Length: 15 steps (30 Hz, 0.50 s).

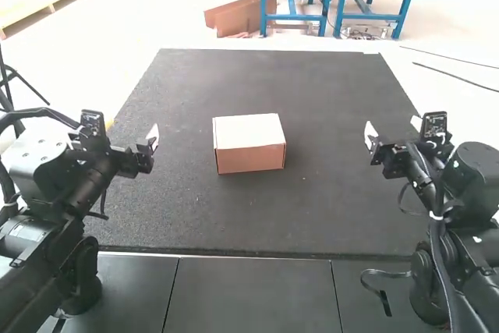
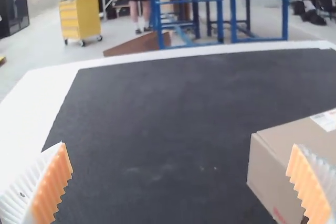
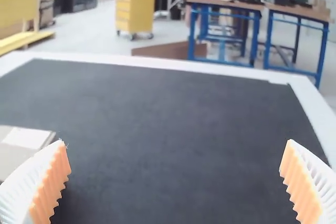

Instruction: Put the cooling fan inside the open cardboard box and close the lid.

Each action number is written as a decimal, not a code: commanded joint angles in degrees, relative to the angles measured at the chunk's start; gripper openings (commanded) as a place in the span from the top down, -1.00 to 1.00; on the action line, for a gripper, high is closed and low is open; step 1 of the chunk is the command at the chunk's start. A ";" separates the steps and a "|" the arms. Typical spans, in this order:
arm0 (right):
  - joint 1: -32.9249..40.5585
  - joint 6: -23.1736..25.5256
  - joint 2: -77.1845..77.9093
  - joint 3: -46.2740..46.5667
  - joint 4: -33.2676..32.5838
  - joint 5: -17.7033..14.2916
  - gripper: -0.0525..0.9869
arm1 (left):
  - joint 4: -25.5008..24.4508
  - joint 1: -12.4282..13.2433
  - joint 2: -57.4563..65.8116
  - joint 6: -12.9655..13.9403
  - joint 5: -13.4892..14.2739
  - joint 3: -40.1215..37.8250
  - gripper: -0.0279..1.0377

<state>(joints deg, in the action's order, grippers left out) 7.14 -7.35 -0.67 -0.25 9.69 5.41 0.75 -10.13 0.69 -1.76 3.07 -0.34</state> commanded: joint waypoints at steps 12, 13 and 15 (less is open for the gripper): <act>-2.04 2.61 0.67 0.25 -4.68 -2.07 -0.86 | -1.55 2.31 -0.69 -2.02 0.44 0.43 -0.86; -2.04 2.61 0.58 0.16 -4.95 -2.07 -0.86 | -1.72 2.40 -0.69 -1.93 0.44 0.43 -0.86; -2.04 2.61 0.67 0.16 -5.21 -1.89 -0.86 | -1.81 2.57 -0.78 -1.67 0.44 0.51 -0.86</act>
<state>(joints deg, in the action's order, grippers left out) 5.87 -5.61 -0.45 -0.25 4.21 4.19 -1.32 -8.14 0.69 -3.27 3.20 -0.34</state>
